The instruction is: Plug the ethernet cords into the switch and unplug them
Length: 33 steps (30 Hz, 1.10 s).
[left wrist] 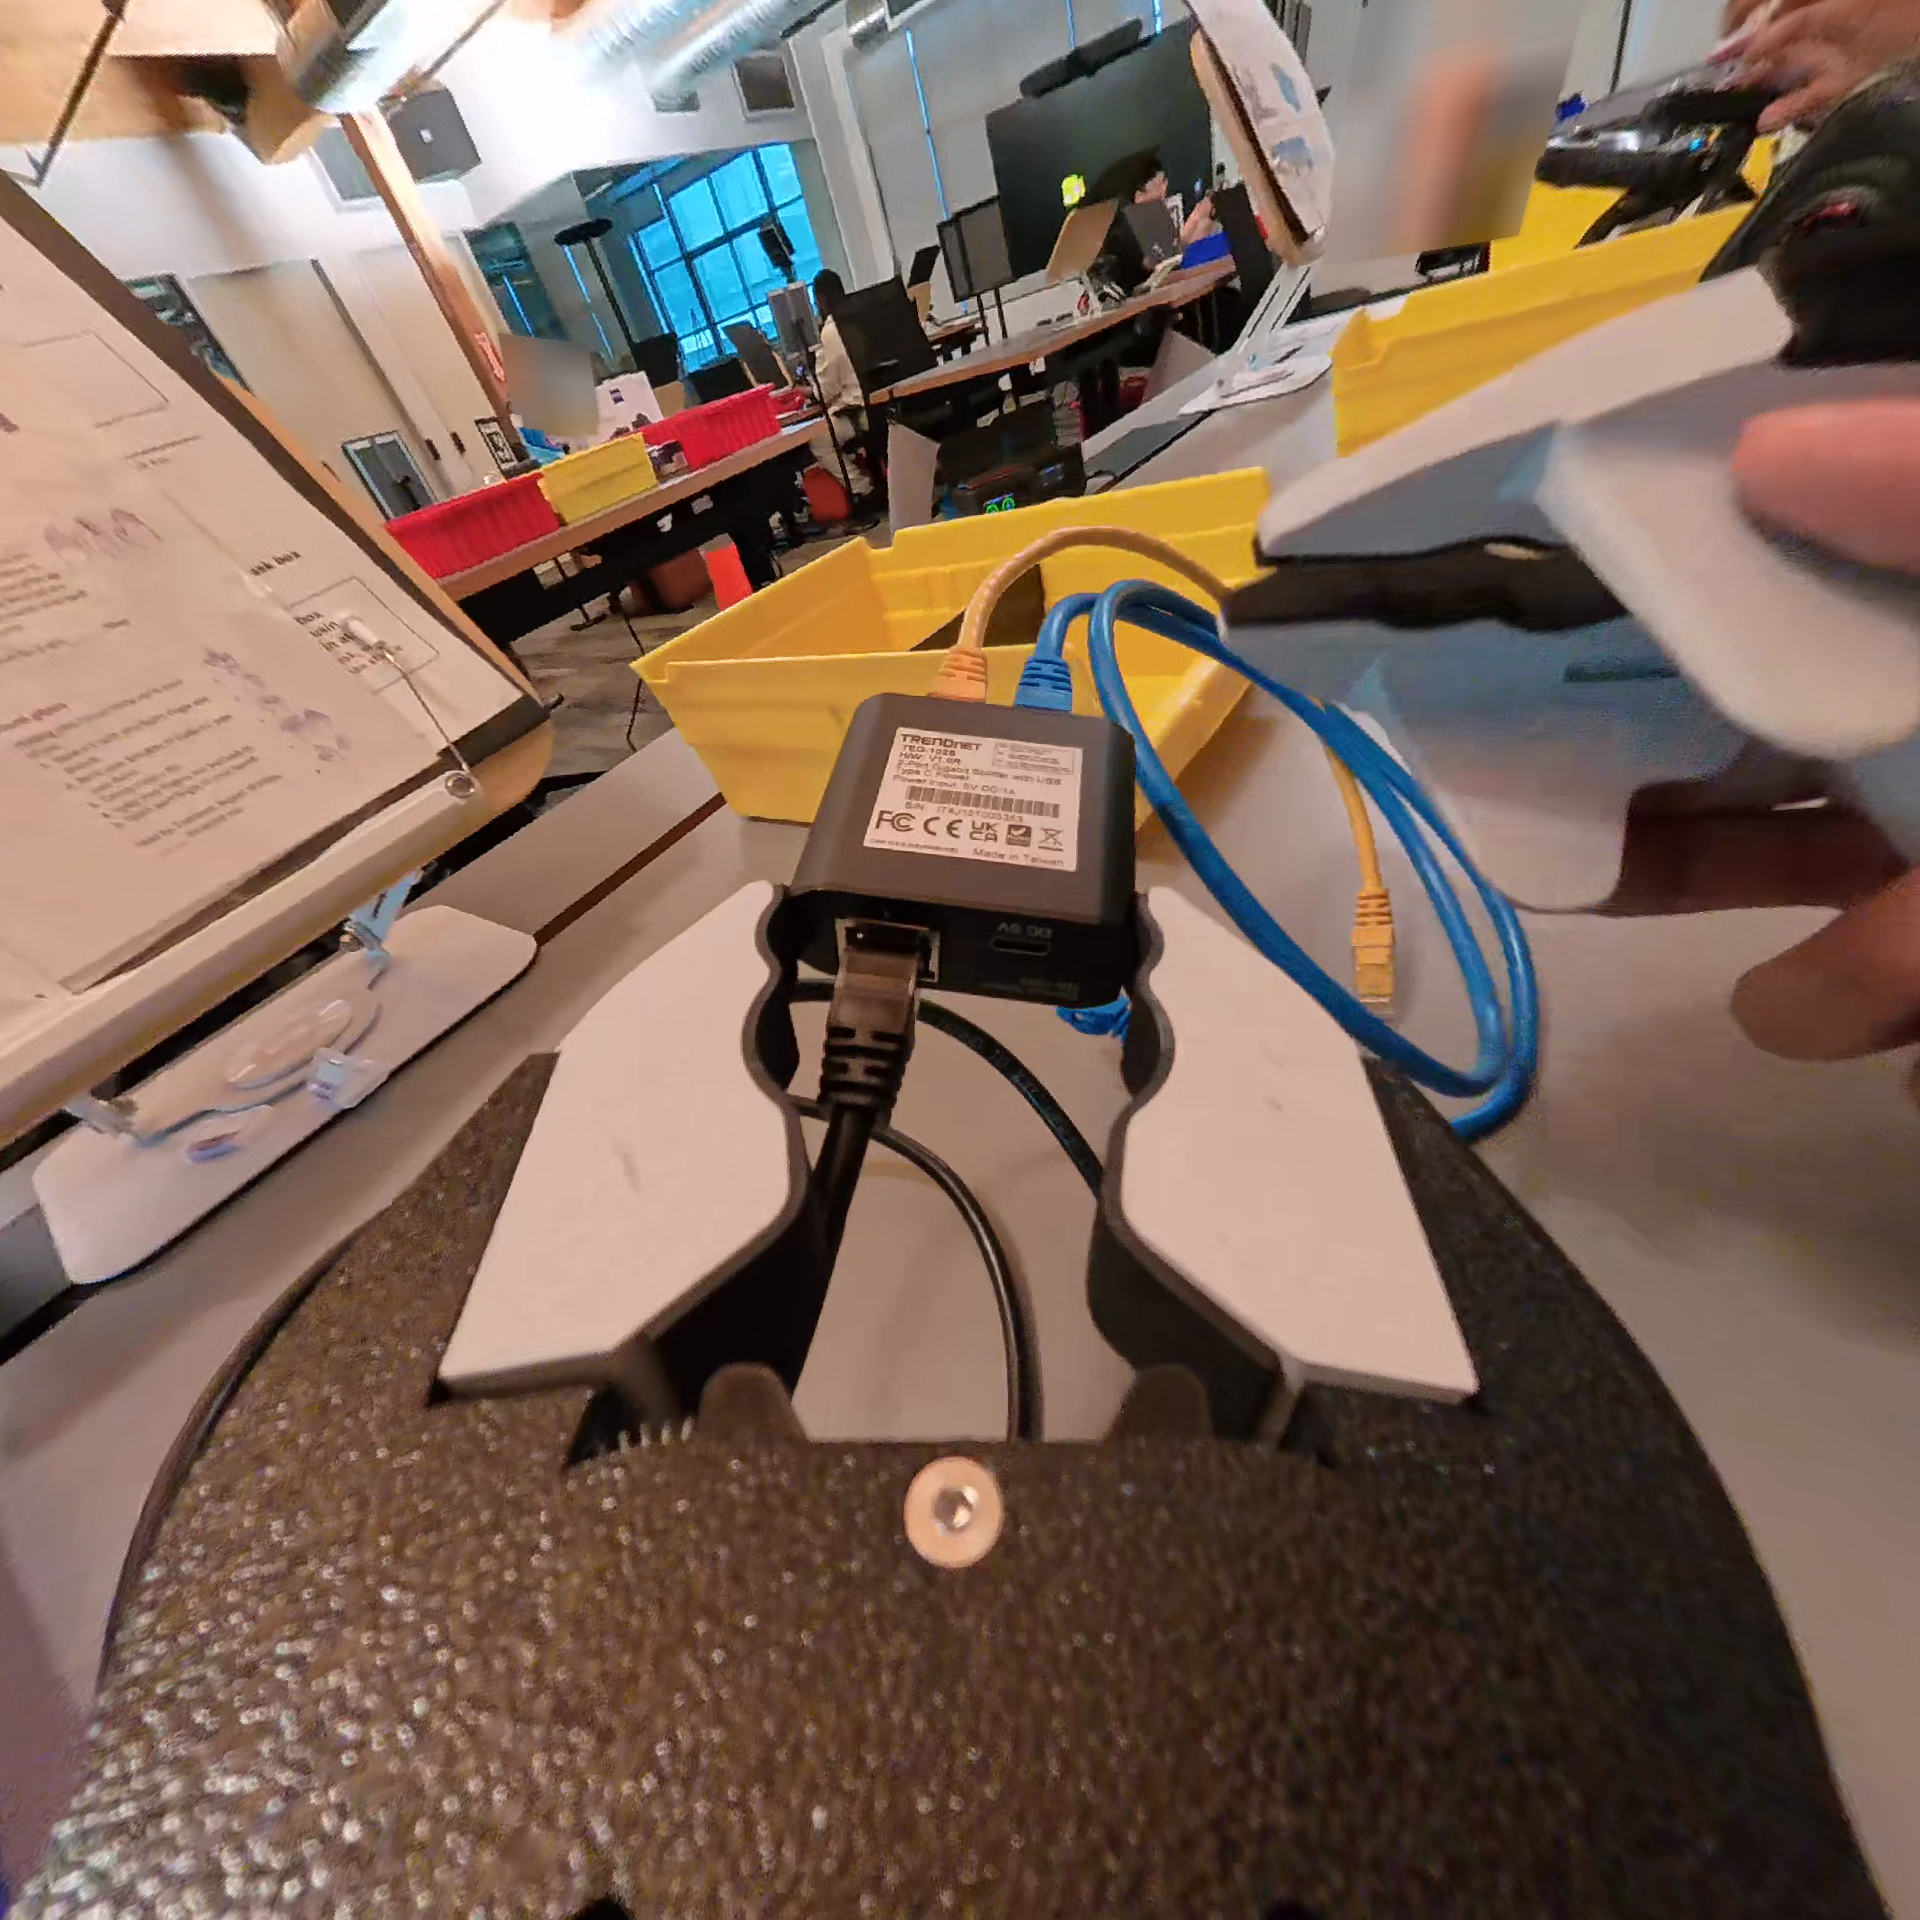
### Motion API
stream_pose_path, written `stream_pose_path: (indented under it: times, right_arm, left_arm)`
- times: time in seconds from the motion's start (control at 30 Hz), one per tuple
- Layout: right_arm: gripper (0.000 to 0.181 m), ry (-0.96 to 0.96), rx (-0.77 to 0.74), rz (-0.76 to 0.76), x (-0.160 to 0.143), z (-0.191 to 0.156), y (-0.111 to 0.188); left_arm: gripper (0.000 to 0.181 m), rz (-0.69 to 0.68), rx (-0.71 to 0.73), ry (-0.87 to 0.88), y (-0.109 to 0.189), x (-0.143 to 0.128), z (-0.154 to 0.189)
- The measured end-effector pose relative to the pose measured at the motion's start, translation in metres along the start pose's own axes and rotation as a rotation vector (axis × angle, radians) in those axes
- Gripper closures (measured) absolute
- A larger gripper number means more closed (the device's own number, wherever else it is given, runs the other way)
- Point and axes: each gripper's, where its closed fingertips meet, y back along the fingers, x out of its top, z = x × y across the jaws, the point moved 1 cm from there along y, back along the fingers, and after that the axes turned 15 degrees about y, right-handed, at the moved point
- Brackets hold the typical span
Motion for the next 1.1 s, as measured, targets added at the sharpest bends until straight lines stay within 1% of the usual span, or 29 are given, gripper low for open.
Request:
stream_pose_path:
  times: [0.1, 0.17, 0.2, 0.27, 0.3, 0.37, 0.47, 0.57, 0.63, 0.7, 0.73, 0.83, 0.97, 1.03, 1.1]
  right_arm:
    - [0.181, -0.001, -0.020, 0.027, 0.006, 0.007, -0.001]
    - [0.181, -0.053, 0.000, 0.050, 0.009, 0.007, 0.000]
    - [0.181, -0.036, -0.011, 0.032, 0.008, 0.009, 0.000]
    - [0.181, -0.002, -0.054, 0.030, 0.007, 0.011, 0.003]
    - [0.181, 0.011, -0.059, 0.019, 0.006, 0.009, 0.003]
    - [0.181, 0.071, -0.118, -0.014, 0.003, 0.012, 0.006]
    - [0.181, 0.066, -0.179, -0.007, 0.000, 0.022, 0.011]
    - [0.181, -0.022, -0.141, 0.033, -0.001, 0.020, 0.013]
    - [0.173, -0.080, -0.074, 0.063, -0.001, 0.013, 0.014]
    - [0.164, -0.109, -0.039, 0.039, -0.006, 0.007, 0.016]
    - [0.160, -0.112, -0.037, 0.028, -0.008, 0.005, 0.017]
    - [0.162, -0.084, -0.075, 0.030, -0.012, 0.004, 0.020]
    - [0.167, -0.193, -0.060, 0.080, -0.012, 0.010, 0.024]
    - [0.162, -0.220, -0.072, 0.113, -0.011, 0.014, 0.027]
    - [0.160, -0.223, -0.083, 0.086, -0.016, 0.017, 0.024]
  left_arm:
    - [0.121, 0.012, -0.035, -0.007, 0.003, 0.005, 0.005]
    - [0.121, 0.015, -0.067, 0.008, 0.005, 0.009, 0.011]
    - [0.121, 0.023, -0.082, 0.012, 0.005, 0.011, 0.014]
    - [0.121, 0.013, -0.099, 0.009, 0.005, 0.012, 0.019]
    - [0.121, 0.003, -0.088, -0.001, 0.005, 0.012, 0.020]
    - [0.121, -0.018, -0.080, -0.015, 0.006, 0.011, 0.022]
    - [0.121, -0.009, -0.098, 0.023, 0.008, 0.015, 0.030]
    - [0.121, -0.014, -0.092, 0.058, 0.011, 0.014, 0.034]
    - [0.121, -0.009, -0.096, 0.105, 0.016, 0.013, 0.036]
    - [0.121, 0.002, -0.076, 0.121, 0.021, 0.009, 0.038]
    - [0.121, -0.004, -0.071, 0.126, 0.023, 0.007, 0.040]
    - [0.121, 0.006, -0.055, 0.169, 0.027, 0.006, 0.045]
    - [0.121, -0.006, -0.056, 0.184, 0.029, 0.005, 0.048]
    - [0.121, -0.009, -0.059, 0.194, 0.029, 0.003, 0.050]
    - [0.121, -0.009, -0.039, 0.218, 0.029, 0.000, 0.047]
